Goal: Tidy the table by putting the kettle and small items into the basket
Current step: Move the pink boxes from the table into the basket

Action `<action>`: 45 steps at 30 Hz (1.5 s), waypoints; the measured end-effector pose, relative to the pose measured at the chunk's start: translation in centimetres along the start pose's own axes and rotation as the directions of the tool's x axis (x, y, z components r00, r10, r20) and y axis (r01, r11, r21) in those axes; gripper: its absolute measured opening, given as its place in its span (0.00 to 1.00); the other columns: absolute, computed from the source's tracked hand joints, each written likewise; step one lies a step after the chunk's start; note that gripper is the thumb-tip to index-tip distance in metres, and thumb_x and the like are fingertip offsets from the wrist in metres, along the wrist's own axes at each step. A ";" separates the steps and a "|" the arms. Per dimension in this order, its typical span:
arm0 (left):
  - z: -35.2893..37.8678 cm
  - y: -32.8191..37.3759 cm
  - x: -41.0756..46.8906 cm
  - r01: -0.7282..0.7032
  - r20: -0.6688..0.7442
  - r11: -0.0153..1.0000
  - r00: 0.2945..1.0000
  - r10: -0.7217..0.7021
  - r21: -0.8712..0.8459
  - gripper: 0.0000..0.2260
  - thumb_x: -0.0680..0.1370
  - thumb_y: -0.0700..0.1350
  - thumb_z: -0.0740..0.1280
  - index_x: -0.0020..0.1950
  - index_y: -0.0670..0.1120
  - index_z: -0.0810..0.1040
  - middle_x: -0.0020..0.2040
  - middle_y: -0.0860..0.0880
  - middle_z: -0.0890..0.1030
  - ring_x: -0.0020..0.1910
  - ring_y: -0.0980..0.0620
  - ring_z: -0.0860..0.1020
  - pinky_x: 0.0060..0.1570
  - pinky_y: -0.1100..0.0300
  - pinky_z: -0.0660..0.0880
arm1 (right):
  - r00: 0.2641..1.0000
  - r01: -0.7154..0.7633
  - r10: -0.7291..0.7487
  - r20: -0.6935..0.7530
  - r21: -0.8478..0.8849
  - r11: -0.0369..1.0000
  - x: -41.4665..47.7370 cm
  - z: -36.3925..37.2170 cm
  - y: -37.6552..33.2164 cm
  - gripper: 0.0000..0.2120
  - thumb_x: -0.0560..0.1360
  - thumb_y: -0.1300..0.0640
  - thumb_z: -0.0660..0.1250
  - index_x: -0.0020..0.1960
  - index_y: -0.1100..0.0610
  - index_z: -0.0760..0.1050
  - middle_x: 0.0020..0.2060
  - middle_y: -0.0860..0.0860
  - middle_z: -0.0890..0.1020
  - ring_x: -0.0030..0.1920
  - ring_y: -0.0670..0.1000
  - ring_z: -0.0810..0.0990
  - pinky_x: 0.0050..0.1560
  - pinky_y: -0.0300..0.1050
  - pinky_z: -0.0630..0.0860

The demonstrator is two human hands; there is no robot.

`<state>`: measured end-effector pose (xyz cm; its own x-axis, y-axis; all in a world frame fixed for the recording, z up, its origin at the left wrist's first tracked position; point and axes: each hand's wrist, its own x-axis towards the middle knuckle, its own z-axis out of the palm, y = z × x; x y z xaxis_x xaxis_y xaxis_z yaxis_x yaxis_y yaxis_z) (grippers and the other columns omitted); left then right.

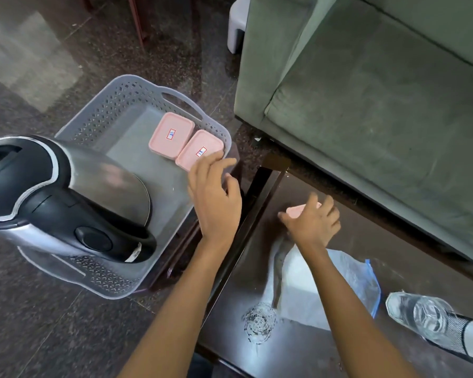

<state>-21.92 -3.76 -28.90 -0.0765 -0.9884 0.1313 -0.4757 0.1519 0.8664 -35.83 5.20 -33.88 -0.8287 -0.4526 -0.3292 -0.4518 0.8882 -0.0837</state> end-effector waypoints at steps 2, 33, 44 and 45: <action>0.1 -0.2 0.0 0.034 0.013 0.999 0.999 -0.034 -0.007 0.14 0.71 0.40 0.58 0.52 0.46 0.80 0.57 0.48 0.78 0.61 0.47 0.71 0.64 0.59 0.63 | 0.995 -0.032 0.036 0.096 -0.046 0.998 0.6 1.1 1.0 0.43 0.63 0.39 0.72 0.70 0.52 0.58 0.72 0.59 0.57 0.68 0.64 0.60 0.65 0.61 0.61; -2.0 -4.5 7.2 0.435 -0.106 0.323 0.454 -0.885 -0.841 0.25 0.80 0.53 0.54 0.68 0.35 0.67 0.71 0.37 0.68 0.71 0.41 0.65 0.71 0.51 0.59 | 0.434 0.886 -0.895 -0.105 -0.129 0.445 -2.8 -1.2 -31.6 0.34 0.61 0.36 0.70 0.61 0.52 0.68 0.61 0.55 0.72 0.57 0.59 0.72 0.52 0.54 0.65; -1.3 -3.6 8.2 0.329 -0.035 0.236 0.515 -0.856 -0.914 0.23 0.80 0.53 0.54 0.71 0.42 0.67 0.70 0.45 0.71 0.69 0.50 0.70 0.71 0.50 0.63 | 0.506 0.837 -0.863 0.011 -0.247 0.488 -2.5 -1.0 -30.3 0.34 0.62 0.32 0.67 0.60 0.53 0.68 0.61 0.55 0.71 0.58 0.60 0.71 0.53 0.55 0.67; -1.3 -3.4 8.4 0.313 -0.034 0.236 0.535 -0.844 -0.920 0.24 0.80 0.53 0.53 0.71 0.41 0.67 0.69 0.45 0.72 0.68 0.50 0.71 0.71 0.52 0.65 | 0.503 0.840 -0.864 0.017 -0.243 0.485 -2.5 -1.2 -29.7 0.34 0.62 0.32 0.68 0.59 0.53 0.69 0.62 0.56 0.70 0.59 0.60 0.71 0.53 0.55 0.67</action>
<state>-19.86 -12.58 -30.10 0.3901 -0.6576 -0.6445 0.6699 -0.2775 0.6886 -20.77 -20.18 -29.42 -0.0210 -0.9938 -0.1093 -0.9956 0.0308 -0.0890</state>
